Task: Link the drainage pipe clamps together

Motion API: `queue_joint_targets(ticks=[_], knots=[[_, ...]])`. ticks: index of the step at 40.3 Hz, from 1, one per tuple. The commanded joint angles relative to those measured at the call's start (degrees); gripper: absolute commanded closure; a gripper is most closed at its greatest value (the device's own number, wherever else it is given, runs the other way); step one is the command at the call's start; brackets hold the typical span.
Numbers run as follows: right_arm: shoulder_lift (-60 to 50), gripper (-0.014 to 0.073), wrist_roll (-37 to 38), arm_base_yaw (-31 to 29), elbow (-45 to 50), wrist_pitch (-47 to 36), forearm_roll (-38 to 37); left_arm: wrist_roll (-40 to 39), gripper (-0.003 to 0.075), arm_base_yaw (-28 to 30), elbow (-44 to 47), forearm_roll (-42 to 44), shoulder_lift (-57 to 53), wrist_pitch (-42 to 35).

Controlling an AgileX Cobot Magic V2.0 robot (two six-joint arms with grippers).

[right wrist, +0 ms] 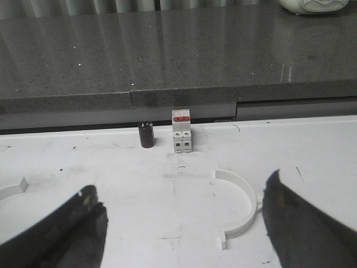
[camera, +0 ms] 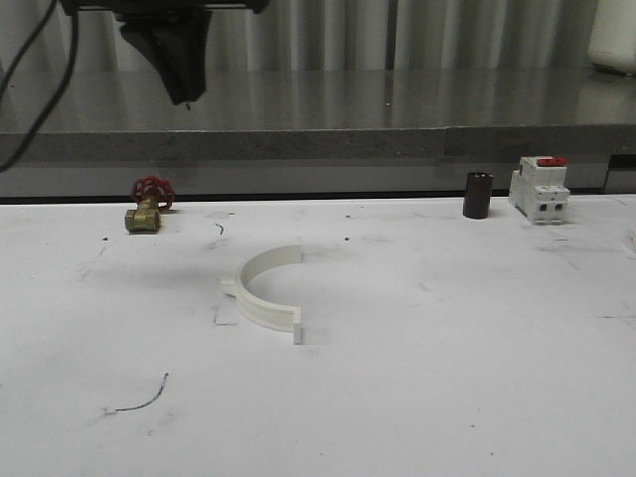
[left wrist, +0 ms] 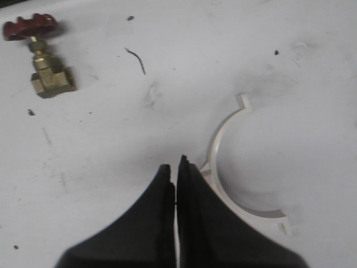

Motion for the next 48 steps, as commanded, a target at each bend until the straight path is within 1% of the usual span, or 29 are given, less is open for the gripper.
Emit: queue_joint_targets(ticks=[1,6,9,17,24,31,36,43,48], knots=[[1.0,0.0003,-0.2,0.2,-2.0,-4.4,-0.5,0.2,0.074,2.5,2.3,0.7,-7.0,-4.0],[1.0,0.0003,-0.2,0.2,-2.0,-4.4,-0.5,0.2,0.074,5.9,10.6,0.8,-13.2,-7.7],[1.0,0.0003,-0.2,0.2,-2.0,-4.4,-0.5,0.2,0.074,7.9,17.1,0.8,-17.9,-10.1],[1.0,0.0003,-0.2,0.2,-2.0,-4.4,-0.5,0.2,0.074,9.6,34.4,3.0,-30.3,-18.2],[1.0,0.0003,-0.2,0.2,-2.0,-4.4,-0.5,0.2,0.074,9.6,50.8,3.2,-43.1,-31.2],[1.0,0.0003,-0.2,0.2,-2.0,-4.4,-0.5,0.2,0.074,9.6,65.4,4.5,-58.1,-41.1],[1.0,0.0003,-0.2,0.2,-2.0,-4.4,-0.5,0.2,0.074,9.6,72.4,6.2,-68.5,-43.7],[1.0,0.0003,-0.2,0.2,-2.0,-4.4,-0.5,0.2,0.074,9.6,79.4,8.3,-84.0,-43.9],[1.0,0.0003,-0.2,0.2,-2.0,-4.4,-0.5,0.2,0.0741,9.6,81.7,8.3,-93.9,-43.9]])
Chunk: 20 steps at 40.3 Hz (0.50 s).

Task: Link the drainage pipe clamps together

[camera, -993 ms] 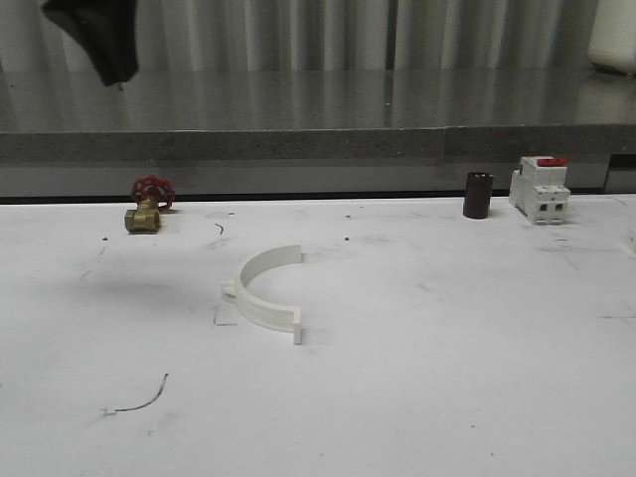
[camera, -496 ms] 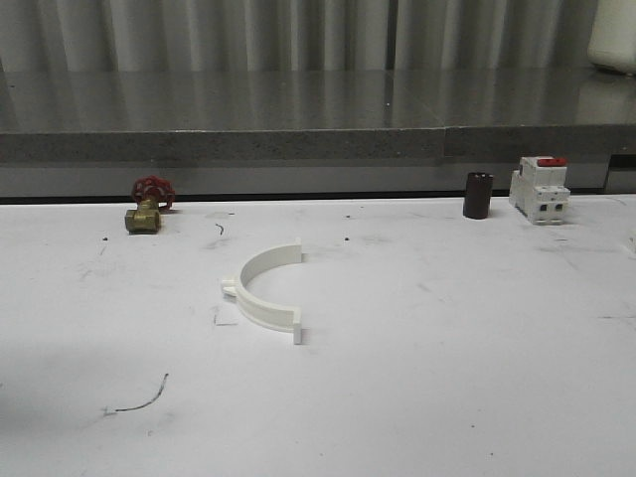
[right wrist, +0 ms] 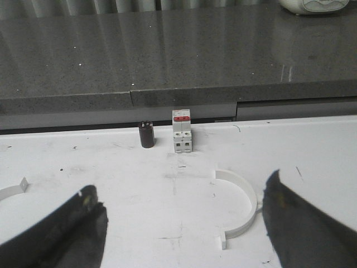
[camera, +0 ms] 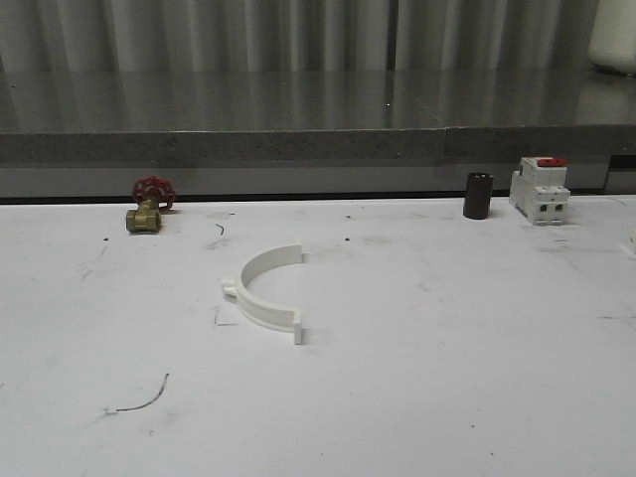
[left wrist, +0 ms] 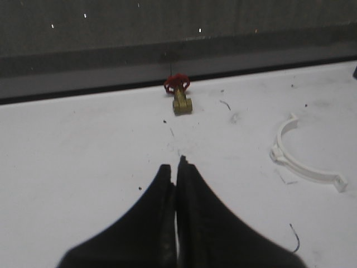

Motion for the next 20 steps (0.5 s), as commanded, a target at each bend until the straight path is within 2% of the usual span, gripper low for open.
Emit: queue_joint_targets(ticks=[1,8,20], knots=[[1.0,0.0003,-0.2,0.2,-2.0,-4.4,-0.4,0.1,0.074,0.3,-0.2,0.8,-5.8,-4.5],[1.0,0.0003,-0.2,0.2,-2.0,-4.4,-0.4,0.1,0.0741,0.3,0.7,2.0,-12.1,-4.1],[1.0,0.0003,-0.2,0.2,-2.0,-4.4,-0.4,0.1,0.0741,0.3,0.7,2.0,-12.2,-4.2]])
